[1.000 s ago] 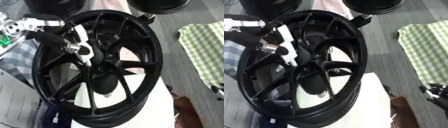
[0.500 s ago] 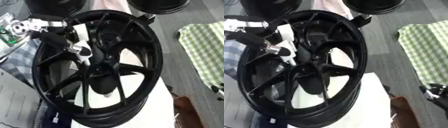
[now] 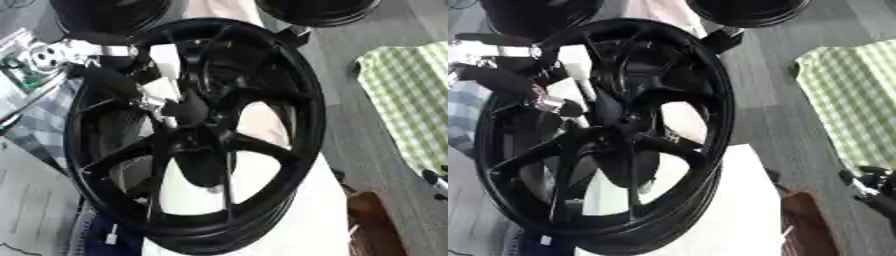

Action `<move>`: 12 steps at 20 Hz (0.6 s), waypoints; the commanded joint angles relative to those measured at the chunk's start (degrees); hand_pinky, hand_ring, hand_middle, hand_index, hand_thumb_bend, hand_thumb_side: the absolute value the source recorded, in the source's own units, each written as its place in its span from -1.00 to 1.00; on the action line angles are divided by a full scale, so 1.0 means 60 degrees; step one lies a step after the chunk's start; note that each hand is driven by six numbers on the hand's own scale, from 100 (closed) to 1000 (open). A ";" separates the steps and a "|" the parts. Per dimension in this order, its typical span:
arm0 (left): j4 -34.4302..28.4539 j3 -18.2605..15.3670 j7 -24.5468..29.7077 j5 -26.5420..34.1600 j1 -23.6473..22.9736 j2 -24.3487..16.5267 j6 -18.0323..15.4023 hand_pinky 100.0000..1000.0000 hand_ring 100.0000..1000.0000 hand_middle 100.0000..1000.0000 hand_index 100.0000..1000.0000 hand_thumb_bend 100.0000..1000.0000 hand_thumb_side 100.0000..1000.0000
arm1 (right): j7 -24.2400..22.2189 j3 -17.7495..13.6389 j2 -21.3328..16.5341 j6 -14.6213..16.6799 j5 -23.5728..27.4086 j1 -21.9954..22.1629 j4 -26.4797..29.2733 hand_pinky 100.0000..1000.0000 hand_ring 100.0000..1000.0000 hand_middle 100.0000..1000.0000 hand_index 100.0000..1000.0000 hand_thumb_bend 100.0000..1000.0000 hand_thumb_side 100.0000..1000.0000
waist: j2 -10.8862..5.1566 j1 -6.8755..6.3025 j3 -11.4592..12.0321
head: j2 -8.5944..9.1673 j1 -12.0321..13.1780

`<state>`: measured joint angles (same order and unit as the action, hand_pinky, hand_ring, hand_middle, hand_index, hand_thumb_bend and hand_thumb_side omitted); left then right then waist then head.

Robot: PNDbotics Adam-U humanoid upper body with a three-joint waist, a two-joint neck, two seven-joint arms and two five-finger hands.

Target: Pull the pin out of the wheel hub.

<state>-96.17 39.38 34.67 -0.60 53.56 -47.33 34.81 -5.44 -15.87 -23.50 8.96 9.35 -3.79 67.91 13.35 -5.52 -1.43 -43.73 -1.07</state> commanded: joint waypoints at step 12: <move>-0.0264 -0.0355 0.0330 -0.0050 -0.0166 -0.0621 0.0058 -0.11 -0.18 -0.18 0.22 -0.46 -1.00 | 0.0018 -0.0087 -0.0314 0.0002 -0.0007 -0.0026 0.0182 -0.14 0.17 -0.09 0.29 0.12 -0.63 | -0.0134 0.0049 0.0016 | 0.0026 0.0039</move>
<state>-97.04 38.28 35.11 -0.59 52.16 -48.88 34.36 -5.43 -15.87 -23.50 8.94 9.35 -3.78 67.98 13.35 -5.53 -1.39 -43.74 -1.06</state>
